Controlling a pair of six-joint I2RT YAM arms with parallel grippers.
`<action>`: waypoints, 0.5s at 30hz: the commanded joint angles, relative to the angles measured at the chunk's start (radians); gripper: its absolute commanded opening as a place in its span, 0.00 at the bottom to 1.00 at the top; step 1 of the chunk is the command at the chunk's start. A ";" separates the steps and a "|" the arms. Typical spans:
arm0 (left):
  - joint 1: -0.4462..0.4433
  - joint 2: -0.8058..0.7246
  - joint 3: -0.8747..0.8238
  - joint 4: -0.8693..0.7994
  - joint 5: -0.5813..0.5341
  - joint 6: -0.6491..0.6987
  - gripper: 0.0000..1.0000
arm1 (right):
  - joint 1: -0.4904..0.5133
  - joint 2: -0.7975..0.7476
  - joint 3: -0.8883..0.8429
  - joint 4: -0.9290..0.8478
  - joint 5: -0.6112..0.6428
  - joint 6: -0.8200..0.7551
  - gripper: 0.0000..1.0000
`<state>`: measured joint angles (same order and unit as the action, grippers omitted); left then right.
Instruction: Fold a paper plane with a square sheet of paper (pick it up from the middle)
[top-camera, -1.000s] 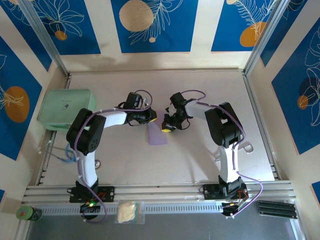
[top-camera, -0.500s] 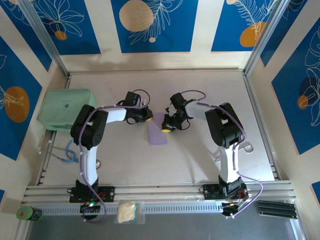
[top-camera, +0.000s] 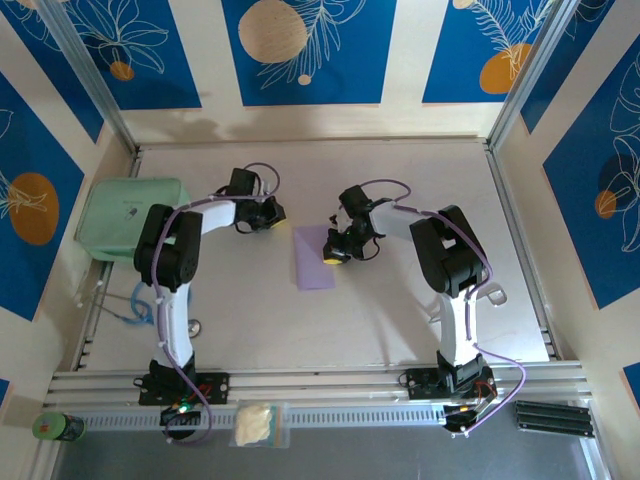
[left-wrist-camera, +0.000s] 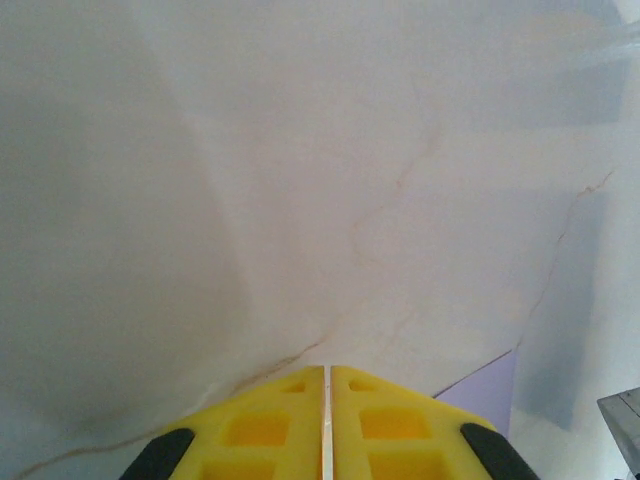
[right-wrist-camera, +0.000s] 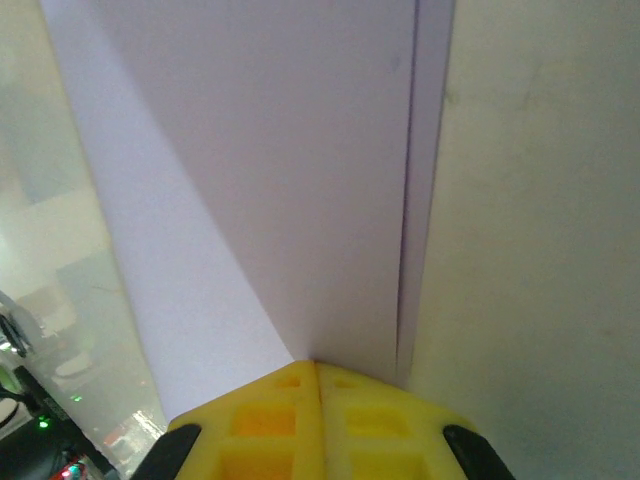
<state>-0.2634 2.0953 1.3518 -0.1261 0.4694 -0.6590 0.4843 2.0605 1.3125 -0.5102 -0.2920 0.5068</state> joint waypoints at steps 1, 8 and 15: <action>0.005 -0.131 -0.014 -0.044 -0.008 0.005 0.14 | 0.026 0.099 -0.032 -0.195 0.310 -0.074 0.01; 0.006 -0.307 -0.237 0.044 0.013 -0.088 0.23 | 0.138 0.110 0.181 -0.323 0.249 -0.301 0.02; -0.013 -0.364 -0.413 0.173 0.102 -0.157 0.25 | 0.141 0.147 0.325 -0.351 0.140 -0.536 0.02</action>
<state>-0.2649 1.7485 0.9794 -0.0158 0.5079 -0.7788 0.6228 2.1708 1.6024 -0.7948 -0.1173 0.1333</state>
